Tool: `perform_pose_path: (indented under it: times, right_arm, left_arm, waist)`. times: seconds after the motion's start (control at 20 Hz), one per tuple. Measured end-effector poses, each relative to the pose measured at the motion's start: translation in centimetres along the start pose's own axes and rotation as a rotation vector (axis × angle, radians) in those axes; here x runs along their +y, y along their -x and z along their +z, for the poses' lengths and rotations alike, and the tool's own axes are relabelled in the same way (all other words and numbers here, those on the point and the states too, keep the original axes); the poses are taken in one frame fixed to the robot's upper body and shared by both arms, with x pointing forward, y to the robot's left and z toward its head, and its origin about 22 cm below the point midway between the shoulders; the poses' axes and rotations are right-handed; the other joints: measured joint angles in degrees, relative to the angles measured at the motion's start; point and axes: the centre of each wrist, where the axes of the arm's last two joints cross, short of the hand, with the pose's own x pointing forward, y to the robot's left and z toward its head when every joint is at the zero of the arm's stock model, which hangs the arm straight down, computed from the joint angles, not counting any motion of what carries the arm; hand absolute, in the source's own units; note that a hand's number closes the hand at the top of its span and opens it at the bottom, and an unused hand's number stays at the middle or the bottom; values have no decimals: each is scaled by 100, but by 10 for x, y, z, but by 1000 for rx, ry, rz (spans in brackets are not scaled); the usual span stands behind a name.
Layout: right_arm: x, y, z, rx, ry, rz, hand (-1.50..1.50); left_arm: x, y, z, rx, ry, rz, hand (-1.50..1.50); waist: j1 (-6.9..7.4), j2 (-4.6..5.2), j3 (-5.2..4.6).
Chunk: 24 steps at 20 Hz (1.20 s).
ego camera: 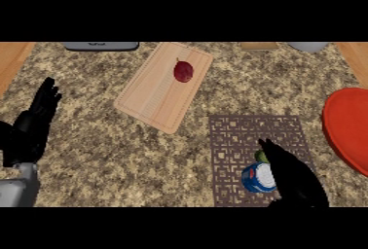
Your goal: Pick the can from the placemat and place it in the bowl
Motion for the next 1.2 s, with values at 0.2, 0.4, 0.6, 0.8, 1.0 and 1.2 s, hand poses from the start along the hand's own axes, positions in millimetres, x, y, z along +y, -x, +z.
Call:
perform_pose_path:
  times: [0.2, 0.4, 0.6, 0.8, 1.0, 1.2]
  right_arm:
    - [0, 1, -12, 18, 11, -1, -150]
    - [8, 0, -19, 41, 14, -3, -150]
    - [14, 2, -32, 53, -24, -16, 150]
    - [14, 0, -42, 17, -24, -18, 150]
    - [15, -4, -51, -12, -4, -20, 150]
    - [13, -10, -57, -22, 12, -19, 150]
  left_arm:
    - [-3, -2, -3, 2, 1, -2, 0]
    - [0, -1, -2, 2, -5, 4, 0]
    - [-1, -4, -5, -2, -7, 2, 0]
    - [-5, -6, -1, 1, 0, 3, 0]
    - [-1, -4, 2, -5, 2, -1, 0]
    - [-2, -2, -5, -3, -3, 1, 0]
  waist:
    - [2, 3, 2]
    - [2, 3, 1]
    - [2, 0, -3]
    - [7, -37, -38]
    - [4, -50, -54]
    - [-6, -42, -49]
